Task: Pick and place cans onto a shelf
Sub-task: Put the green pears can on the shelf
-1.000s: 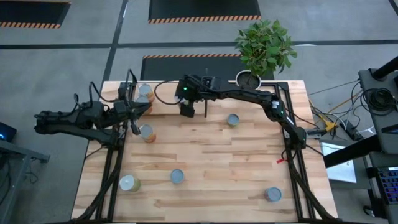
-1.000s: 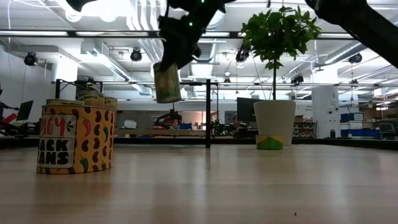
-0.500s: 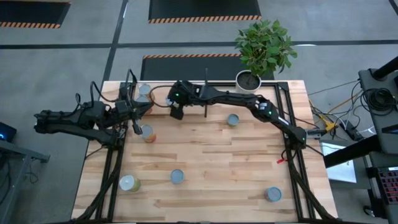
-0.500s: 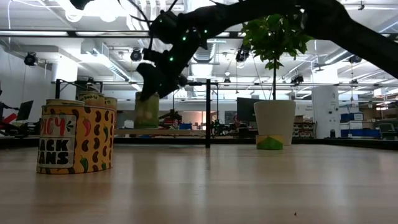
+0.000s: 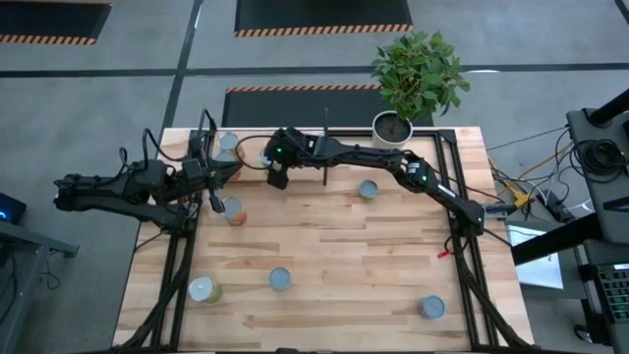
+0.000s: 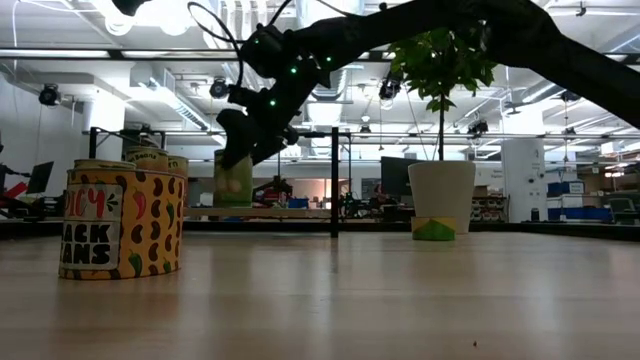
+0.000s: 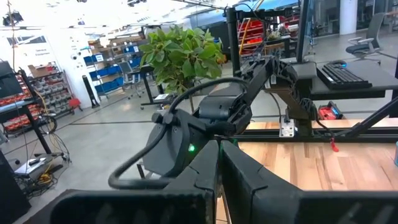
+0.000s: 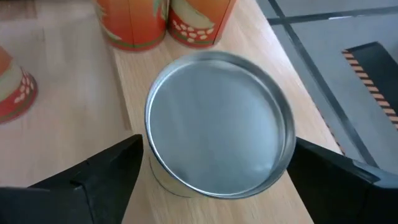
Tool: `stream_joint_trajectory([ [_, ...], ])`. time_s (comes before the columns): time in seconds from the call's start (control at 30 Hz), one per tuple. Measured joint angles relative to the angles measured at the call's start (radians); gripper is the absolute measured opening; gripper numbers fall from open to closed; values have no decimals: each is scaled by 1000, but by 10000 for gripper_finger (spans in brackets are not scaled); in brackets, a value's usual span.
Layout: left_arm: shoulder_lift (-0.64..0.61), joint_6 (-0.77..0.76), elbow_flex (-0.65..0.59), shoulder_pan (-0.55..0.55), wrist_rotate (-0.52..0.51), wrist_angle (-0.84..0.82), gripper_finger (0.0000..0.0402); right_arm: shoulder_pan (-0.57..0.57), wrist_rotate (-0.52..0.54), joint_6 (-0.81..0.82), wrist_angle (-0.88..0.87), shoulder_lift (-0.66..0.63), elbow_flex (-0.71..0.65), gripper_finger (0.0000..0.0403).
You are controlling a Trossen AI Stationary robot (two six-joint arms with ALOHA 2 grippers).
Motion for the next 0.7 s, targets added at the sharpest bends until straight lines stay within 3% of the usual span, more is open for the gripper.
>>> stream_joint_trajectory([
  [0.23, 0, 0, 0, 0, 0, 0, 0, 1, 0, -28, -35, -15, 55, 369],
  [0.47, 28, -26, 0, 0, 0, -3, 0, 25, 3, -34, -192, -161, 54, 368],
  [0.7, 123, -50, 20, 1, -1, -14, 0, 130, 5, -53, -269, -271, -6, 367],
])
